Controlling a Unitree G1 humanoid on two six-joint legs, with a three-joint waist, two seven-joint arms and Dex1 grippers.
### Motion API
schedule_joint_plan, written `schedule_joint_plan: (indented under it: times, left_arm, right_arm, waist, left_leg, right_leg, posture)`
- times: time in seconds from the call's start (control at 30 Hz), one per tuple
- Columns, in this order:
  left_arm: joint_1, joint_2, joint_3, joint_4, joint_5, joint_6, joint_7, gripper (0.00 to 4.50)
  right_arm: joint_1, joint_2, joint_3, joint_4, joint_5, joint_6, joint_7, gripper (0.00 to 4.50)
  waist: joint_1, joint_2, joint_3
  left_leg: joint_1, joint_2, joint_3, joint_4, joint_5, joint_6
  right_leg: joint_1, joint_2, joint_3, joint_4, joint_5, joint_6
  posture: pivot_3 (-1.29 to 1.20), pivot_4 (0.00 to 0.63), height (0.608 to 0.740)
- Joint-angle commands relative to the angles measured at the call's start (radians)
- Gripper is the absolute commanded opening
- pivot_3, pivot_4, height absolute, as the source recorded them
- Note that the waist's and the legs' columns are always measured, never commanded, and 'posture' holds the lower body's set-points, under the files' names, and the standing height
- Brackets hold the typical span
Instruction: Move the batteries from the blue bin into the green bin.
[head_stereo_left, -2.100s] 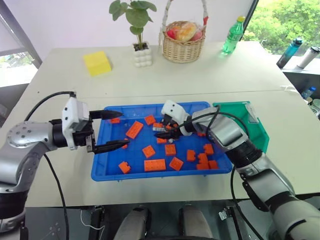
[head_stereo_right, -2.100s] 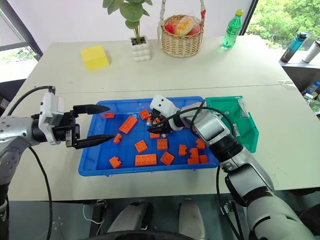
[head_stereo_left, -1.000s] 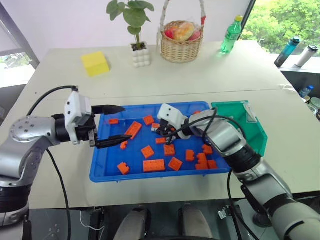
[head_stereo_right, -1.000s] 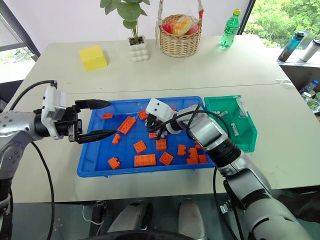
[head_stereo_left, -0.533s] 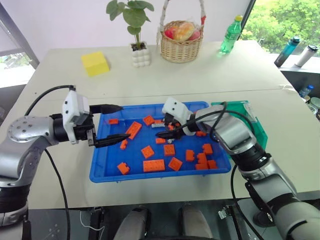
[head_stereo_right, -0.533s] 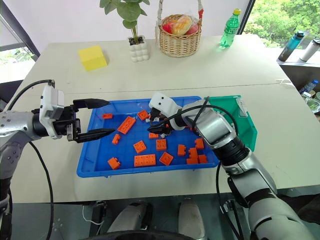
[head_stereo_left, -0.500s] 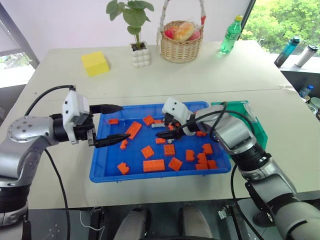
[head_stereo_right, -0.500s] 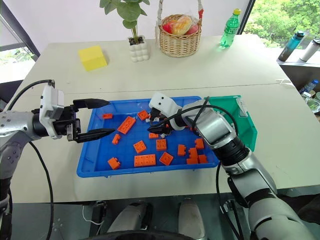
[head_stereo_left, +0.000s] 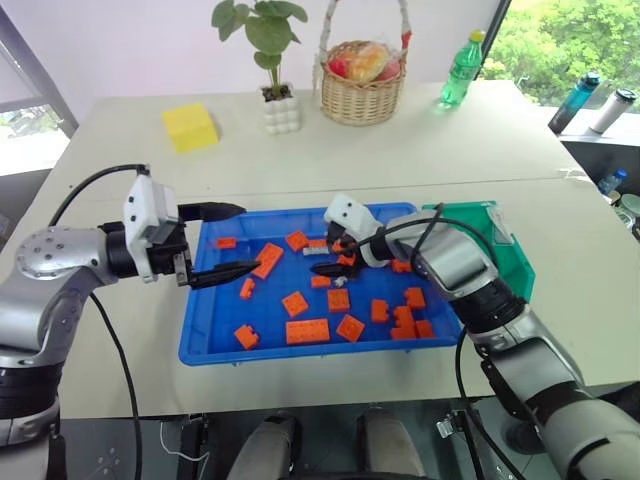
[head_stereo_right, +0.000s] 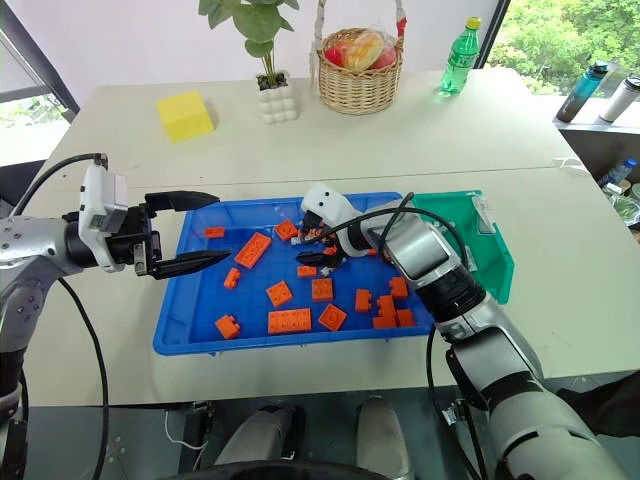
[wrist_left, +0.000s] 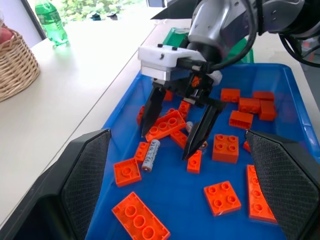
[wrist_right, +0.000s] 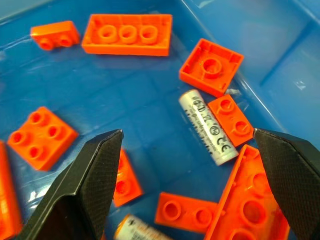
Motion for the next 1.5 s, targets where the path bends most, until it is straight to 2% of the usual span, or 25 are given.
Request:
schedule_joint_plan:
  times: [0.03,0.07,0.1,0.13,0.3,0.87,1.47,1.5]
  left_arm:
    - [-0.009,0.005,0.018,-0.016,0.0,-0.022,0.001,4.5]
    - [-0.008,0.004,0.019,-0.017,0.001,-0.022,0.002,4.5]
    - [-0.005,0.003,0.02,-0.019,0.002,-0.022,0.003,4.5]
    - [-0.004,0.003,0.02,-0.021,0.002,-0.023,0.004,4.5]
    - [0.006,0.003,0.027,-0.028,0.002,-0.023,0.007,4.5]
    - [-0.01,-0.001,0.016,-0.01,0.007,-0.038,0.012,4.5]
    - [-0.038,-0.001,0.006,0.009,0.014,-0.041,0.011,4.5]
    - [-0.04,-0.001,0.005,0.011,0.014,-0.042,0.011,4.5]
  right_arm:
    - [-0.031,0.014,0.022,0.046,-0.029,-0.065,0.016,4.28]
    - [-0.031,0.015,0.028,0.052,-0.033,-0.072,0.02,3.77]
    - [-0.029,0.017,0.03,0.047,-0.035,-0.072,0.023,3.63]
    - [-0.028,0.02,0.03,0.042,-0.036,-0.071,0.025,3.28]
    - [-0.006,0.019,0.029,-0.034,-0.031,-0.038,0.035,0.75]
    - [-0.001,0.039,0.043,-0.076,-0.051,-0.016,0.029,0.75]
    - [0.028,0.071,0.093,0.046,-0.109,-0.102,0.02,0.75]
    - [0.03,0.072,0.093,0.044,-0.11,-0.101,0.023,0.48]
  waist:
    - [0.0,0.0,0.0]
    - [0.0,0.0,0.0]
    - [0.0,0.0,0.0]
    - [-0.001,0.0,0.0]
    - [-0.001,0.0,0.0]
    - [0.0,0.0,0.0]
    - [-0.001,0.0,0.0]
    - [-0.001,0.0,0.0]
  left_leg:
    - [0.0,0.0,0.0,0.0,0.0,0.0]
    - [0.0,0.0,0.0,0.0,0.0,0.0]
    - [0.0,0.0,0.0,0.0,0.0,0.0]
    - [0.0,0.0,0.0,0.0,0.0,0.0]
    - [0.0,0.0,0.0,0.0,0.0,0.0]
    - [0.0,0.0,0.0,0.0,0.0,0.0]
    - [0.001,0.0,0.0,0.0,0.0,0.0]
    - [0.001,0.0,0.0,0.0,0.0,0.0]
  right_leg:
    - [0.0,0.0,0.0,0.0,0.0,0.0]
    - [0.0,0.0,0.0,0.0,0.0,0.0]
    - [0.0,0.0,0.0,0.0,0.0,0.0]
    - [0.0,0.0,0.0,0.0,0.0,0.0]
    - [0.0,0.0,0.0,0.0,0.0,0.0]
    - [0.0,0.0,0.0,0.0,0.0,0.0]
    - [0.0,0.0,0.0,0.0,0.0,0.0]
    - [0.0,0.0,0.0,0.0,0.0,0.0]
  posture:
    - [0.0,0.15,0.737]
    - [0.0,0.15,0.737]
    - [0.0,0.15,0.737]
    - [0.0,0.15,0.737]
    - [0.0,0.15,0.737]
    - [0.0,0.15,0.737]
    - [0.0,0.15,0.737]
    - [0.0,0.15,0.737]
